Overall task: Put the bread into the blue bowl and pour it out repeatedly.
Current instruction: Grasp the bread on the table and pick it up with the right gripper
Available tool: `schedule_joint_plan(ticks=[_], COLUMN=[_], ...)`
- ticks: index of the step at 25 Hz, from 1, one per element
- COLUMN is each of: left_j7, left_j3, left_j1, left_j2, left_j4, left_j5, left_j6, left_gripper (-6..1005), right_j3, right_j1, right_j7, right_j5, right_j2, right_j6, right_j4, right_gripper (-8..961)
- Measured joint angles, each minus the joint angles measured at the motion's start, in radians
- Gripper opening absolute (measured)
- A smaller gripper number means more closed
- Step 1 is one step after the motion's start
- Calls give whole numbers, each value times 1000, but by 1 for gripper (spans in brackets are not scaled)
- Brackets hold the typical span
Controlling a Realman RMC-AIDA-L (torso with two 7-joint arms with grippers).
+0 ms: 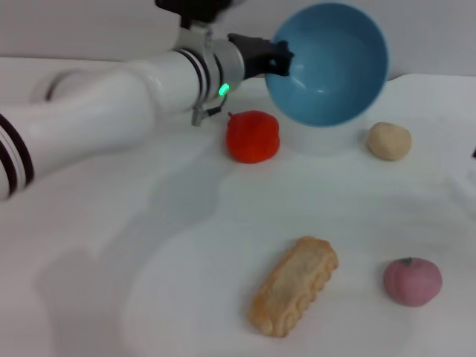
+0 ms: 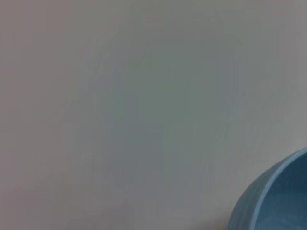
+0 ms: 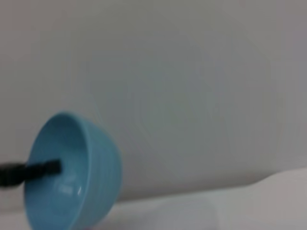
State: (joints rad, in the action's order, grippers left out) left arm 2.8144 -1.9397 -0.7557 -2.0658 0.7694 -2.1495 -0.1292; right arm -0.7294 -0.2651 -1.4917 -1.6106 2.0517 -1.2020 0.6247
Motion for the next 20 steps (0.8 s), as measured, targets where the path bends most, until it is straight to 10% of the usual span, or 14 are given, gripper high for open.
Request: schedule_joint_plan(ticks=[10,20], left_j7=[-3,1], left_j3=[399,583], left_j1=[49,160], left_j2=[12,13], left_j4=[76,171], left_j5=[-9,-30], left_j6=[-499,-748], left_gripper=[3,4], right_j3=[-41,-389], right_j1=[-138,-248], right_j7=[-201,-265], right_j5=[-472,-667], right_j2=[11,13], right_j6=[-273,-356], right_j4=[335,539], right_gripper=[593,592])
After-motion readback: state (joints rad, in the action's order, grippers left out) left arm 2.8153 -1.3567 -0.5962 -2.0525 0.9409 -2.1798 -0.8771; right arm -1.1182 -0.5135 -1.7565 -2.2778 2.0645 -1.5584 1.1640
